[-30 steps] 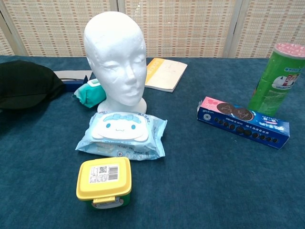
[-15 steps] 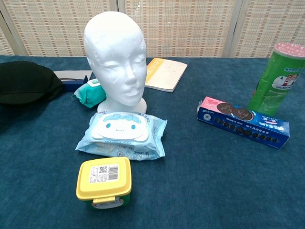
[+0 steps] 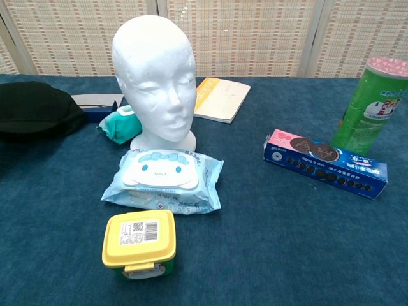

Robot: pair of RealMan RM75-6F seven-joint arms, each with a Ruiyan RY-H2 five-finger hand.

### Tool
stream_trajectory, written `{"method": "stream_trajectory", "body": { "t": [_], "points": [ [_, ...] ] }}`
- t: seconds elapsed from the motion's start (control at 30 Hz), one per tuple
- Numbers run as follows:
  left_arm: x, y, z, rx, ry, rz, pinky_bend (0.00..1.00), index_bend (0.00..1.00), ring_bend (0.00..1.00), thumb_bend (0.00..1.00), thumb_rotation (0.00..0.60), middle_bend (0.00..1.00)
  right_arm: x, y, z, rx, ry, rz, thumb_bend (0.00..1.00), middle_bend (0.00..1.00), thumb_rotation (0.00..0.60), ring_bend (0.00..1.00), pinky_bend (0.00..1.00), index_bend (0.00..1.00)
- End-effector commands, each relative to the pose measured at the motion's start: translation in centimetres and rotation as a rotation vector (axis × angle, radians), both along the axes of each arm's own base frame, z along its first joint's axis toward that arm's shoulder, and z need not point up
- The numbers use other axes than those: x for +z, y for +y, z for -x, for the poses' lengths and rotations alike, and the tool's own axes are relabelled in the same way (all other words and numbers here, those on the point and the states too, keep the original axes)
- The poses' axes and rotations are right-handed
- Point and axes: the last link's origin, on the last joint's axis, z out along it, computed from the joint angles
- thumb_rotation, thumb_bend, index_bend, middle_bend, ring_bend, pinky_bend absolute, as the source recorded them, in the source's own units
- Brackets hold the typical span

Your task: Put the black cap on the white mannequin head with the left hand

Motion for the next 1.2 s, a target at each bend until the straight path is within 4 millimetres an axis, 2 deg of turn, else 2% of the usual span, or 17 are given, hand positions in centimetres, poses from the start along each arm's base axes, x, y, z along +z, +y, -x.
{"method": "stream_trajectory", "body": {
  "t": [0.03,0.37,0.67,1.2],
  "points": [
    [0.1,0.0,0.0,-0.001,-0.004,-0.002,0.38,0.59,0.28,0.36,0.600,0.48,0.0,0.0,0.0,0.000,0.000,-0.001,0.00,0.17,0.600,0.07,0.23,0.21],
    [0.8,-0.4,-0.3,-0.045,-0.037,-0.042,0.39,0.61,0.29,0.47,0.600,0.50,0.0,0.0,0.0,0.001,0.001,-0.001,0.00,0.17,0.600,0.07,0.23,0.21],
    [1.9,-0.9,-0.9,-0.123,-0.042,-0.090,0.42,0.68,0.32,0.48,0.600,0.54,-0.1,0.0,0.0,0.002,0.002,0.000,0.00,0.17,0.600,0.07,0.23,0.21],
    [4.9,-1.0,-2.7,-0.296,0.048,-0.169,0.44,0.70,0.34,0.48,0.600,0.56,0.1,0.1,0.0,0.003,-0.004,0.003,0.00,0.17,0.600,0.07,0.23,0.21]
  ]
}}
